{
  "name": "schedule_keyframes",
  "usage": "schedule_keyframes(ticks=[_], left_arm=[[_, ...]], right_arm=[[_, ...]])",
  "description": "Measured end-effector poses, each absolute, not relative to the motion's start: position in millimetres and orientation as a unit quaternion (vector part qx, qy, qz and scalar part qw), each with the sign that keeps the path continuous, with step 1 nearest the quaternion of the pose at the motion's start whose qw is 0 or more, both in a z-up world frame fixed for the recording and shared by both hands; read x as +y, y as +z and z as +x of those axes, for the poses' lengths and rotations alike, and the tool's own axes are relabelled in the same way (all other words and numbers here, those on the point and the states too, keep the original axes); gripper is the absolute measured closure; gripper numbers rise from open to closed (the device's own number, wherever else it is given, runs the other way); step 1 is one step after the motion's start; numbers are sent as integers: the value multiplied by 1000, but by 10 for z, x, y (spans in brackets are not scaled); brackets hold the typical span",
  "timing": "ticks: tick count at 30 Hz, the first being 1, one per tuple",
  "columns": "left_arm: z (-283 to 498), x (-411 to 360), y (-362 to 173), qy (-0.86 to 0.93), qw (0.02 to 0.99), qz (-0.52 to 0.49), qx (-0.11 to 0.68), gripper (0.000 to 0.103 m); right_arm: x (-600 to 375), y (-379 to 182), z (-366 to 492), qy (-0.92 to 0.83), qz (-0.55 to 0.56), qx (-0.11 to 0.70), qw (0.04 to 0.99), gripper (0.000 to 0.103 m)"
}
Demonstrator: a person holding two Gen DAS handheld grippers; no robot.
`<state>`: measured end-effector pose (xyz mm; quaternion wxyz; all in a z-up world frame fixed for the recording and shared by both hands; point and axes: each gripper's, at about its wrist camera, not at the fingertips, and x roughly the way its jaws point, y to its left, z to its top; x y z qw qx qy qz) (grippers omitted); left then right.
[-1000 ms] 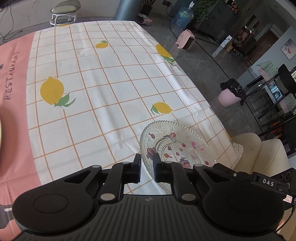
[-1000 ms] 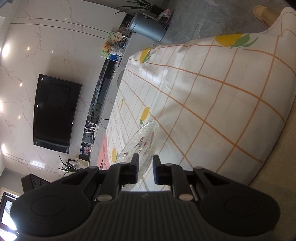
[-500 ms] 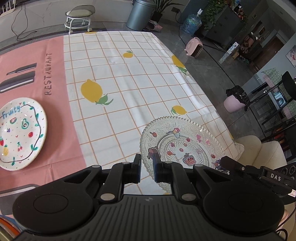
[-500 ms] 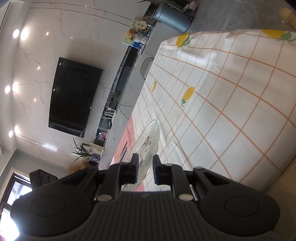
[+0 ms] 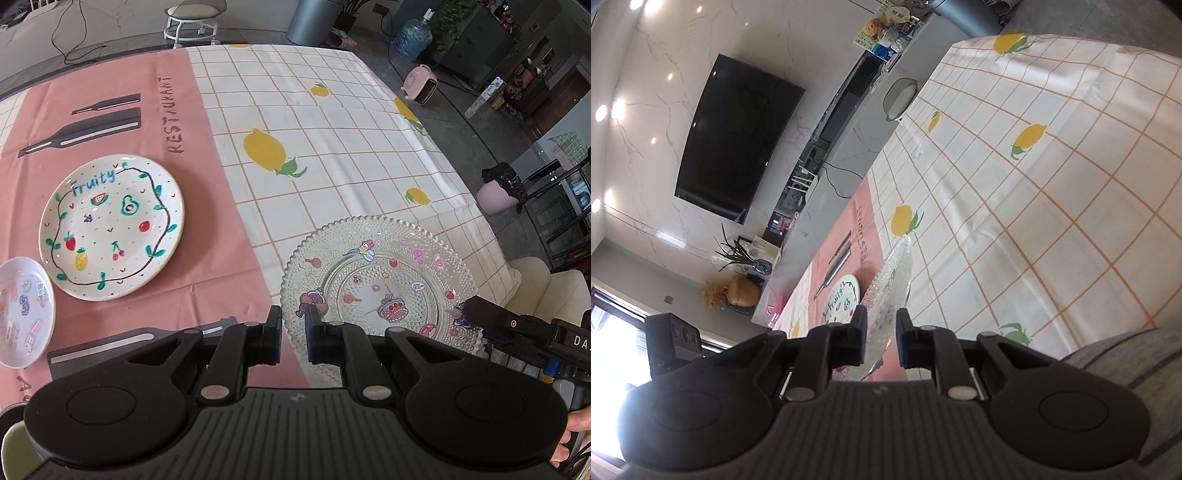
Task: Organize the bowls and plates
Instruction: 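Carry the glass plate with both tools beside the bowl stack, then lower the glass plate onto the table and open both tools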
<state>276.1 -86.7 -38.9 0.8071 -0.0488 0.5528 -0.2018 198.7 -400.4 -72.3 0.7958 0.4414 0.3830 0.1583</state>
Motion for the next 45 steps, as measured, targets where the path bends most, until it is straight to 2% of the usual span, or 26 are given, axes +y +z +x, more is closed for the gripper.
schedule_keyframes(ticks=[20, 22, 24, 26, 32, 39, 45], left_arm=[[2877, -591, -678, -183, 766, -8, 616, 90], [2890, -568, -667, -208, 758, -30, 618, 95], [2908, -580, -627, -237, 741, -62, 625, 95], [2895, -678, -547, -225, 757, -34, 613, 95], [2900, -796, -537, -205, 769, -1, 606, 95], [2755, -688, -354, -161, 807, 15, 569, 94], [2528, -612, -65, -146, 842, 10, 519, 93]], right_arm=[[-3436, -811, 2079, 168, 368, 445, 799, 88], [-3405, -819, 2067, 169, 363, 448, 799, 88], [-3341, -823, 2055, 186, 360, 460, 790, 89], [-3243, -851, 2047, 194, 353, 468, 787, 93], [-3045, -914, 2075, 148, 283, 491, 810, 97], [-2961, -943, 2084, 138, 236, 504, 820, 96], [-2866, -898, 2051, 124, 184, 506, 834, 91]])
